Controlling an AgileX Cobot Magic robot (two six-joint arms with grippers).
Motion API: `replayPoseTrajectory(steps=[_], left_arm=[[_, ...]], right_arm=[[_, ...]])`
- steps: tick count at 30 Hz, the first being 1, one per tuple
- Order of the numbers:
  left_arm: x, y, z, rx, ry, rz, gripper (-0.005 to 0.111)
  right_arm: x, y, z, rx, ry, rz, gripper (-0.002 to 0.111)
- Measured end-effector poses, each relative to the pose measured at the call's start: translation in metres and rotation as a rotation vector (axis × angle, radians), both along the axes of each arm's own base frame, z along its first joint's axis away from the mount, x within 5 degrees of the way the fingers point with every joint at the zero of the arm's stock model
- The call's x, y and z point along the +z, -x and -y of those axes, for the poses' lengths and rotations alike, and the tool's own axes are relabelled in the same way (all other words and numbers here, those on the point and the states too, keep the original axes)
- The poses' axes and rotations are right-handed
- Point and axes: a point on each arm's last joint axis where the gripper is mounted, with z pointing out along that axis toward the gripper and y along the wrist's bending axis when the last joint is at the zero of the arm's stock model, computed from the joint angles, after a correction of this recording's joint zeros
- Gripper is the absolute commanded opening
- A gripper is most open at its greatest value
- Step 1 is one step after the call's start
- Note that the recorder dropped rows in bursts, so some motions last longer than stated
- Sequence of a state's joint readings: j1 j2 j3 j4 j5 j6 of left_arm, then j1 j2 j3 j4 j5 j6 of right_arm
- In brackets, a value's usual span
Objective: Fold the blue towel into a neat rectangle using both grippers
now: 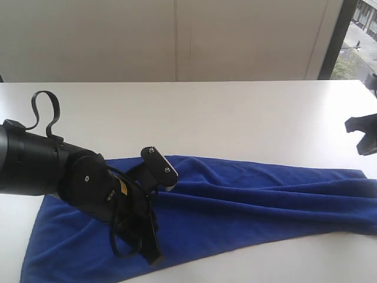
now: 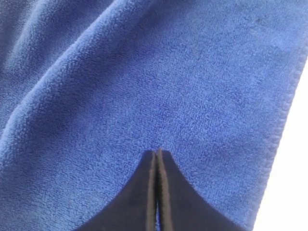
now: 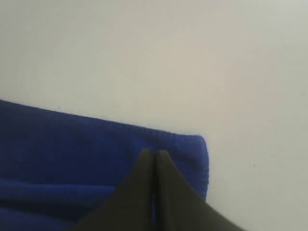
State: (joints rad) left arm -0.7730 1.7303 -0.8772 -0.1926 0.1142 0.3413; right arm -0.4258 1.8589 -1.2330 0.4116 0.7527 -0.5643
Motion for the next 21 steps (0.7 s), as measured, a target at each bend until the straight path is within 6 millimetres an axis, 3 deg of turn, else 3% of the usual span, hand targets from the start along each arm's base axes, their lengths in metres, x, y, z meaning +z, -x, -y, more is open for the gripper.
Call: replayPoseTrajectory(steps=[5, 14, 21], left_arm=[[0.000, 0.000, 0.000, 0.021, 0.006, -0.009, 0.000], [-0.013, 0.002, -0.002, 0.105, 0.017, -0.059, 0.000], [-0.016, 0.002, -0.003, 0.114, 0.024, -0.046, 0.000]], right_arm=[[-0.023, -0.022, 0.002, 0.074, 0.056, -0.099, 0.000], [-0.059, -0.032, -0.006, 0.137, 0.032, -0.240, 0.000], [-0.060, -0.035, -0.004, 0.118, 0.078, -0.237, 0.000]])
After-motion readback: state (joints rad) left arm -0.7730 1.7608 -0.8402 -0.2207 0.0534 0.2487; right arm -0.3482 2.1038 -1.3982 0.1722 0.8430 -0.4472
